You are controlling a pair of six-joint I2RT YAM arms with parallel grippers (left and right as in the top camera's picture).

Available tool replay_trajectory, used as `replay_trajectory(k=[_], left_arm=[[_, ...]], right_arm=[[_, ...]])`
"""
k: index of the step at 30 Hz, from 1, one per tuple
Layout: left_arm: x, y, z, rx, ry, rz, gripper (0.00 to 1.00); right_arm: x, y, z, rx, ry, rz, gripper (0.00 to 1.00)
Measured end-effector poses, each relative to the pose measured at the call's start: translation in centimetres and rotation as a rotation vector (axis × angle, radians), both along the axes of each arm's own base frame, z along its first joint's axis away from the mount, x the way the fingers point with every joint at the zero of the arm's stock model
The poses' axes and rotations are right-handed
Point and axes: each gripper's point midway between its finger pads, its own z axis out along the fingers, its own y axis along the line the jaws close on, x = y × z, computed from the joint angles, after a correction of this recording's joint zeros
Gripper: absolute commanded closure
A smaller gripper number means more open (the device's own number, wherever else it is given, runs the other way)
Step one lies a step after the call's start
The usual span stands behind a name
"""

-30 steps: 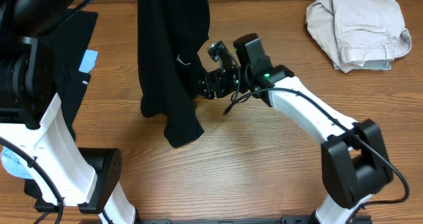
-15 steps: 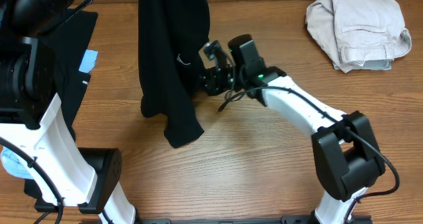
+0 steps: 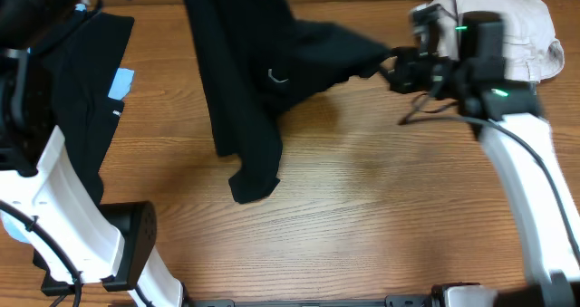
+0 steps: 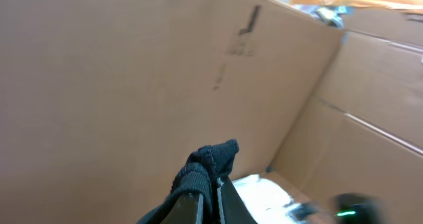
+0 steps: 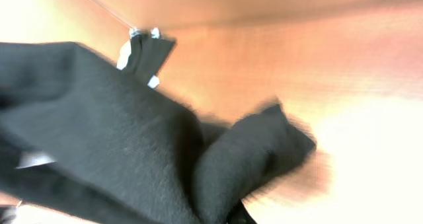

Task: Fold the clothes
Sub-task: 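Stretch the T-shirt between grippers and lay it flat mid-table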

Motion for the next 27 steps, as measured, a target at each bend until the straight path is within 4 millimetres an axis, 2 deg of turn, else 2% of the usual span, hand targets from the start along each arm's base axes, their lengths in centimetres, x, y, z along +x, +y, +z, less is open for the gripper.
replay_trajectory(k=[3,8,14,15,17,21,24,27], left_arm=[[0.4,1.6,-0.8,0.006,0.033,0.044,0.96],[0.8,4.0,-1.9,0.026,0.067,0.111,0.96],[0.7,4.5,-2.6,0.076,0.069,0.123,0.96],[0.6,4.4,-2.8,0.094,0.066,0.122,0.96],[0.1,4.7,-2.9,0.124,0.058,0.133,0.96],[-2.2,6.1,-2.6,0.179,0.038,0.189,0.96],[-5.6,6.9,-2.0,0.224,0.017,0.257,0.96],[-10.1,6.9,-0.7,0.282,-0.042,0.335,0.96]], right_arm=[[-2.5,-1.5,4.2,-0.031,-0.080,-0.041,0.96],[-6.8,-3.7,9.4,-0.098,-0.176,-0.140,0.96],[-11.9,-5.9,14.5,-0.142,-0.292,-0.249,0.96],[-14.0,-6.6,16.3,-0.151,-0.341,-0.285,0.96],[-16.6,-7.2,18.0,-0.164,-0.378,-0.325,0.96],[-21.2,-8.0,20.8,-0.179,-0.443,-0.380,0.96],[-24.0,-8.2,22.4,-0.180,-0.476,-0.400,0.96],[-25.9,-8.3,22.9,-0.183,-0.479,-0.411,0.96]])
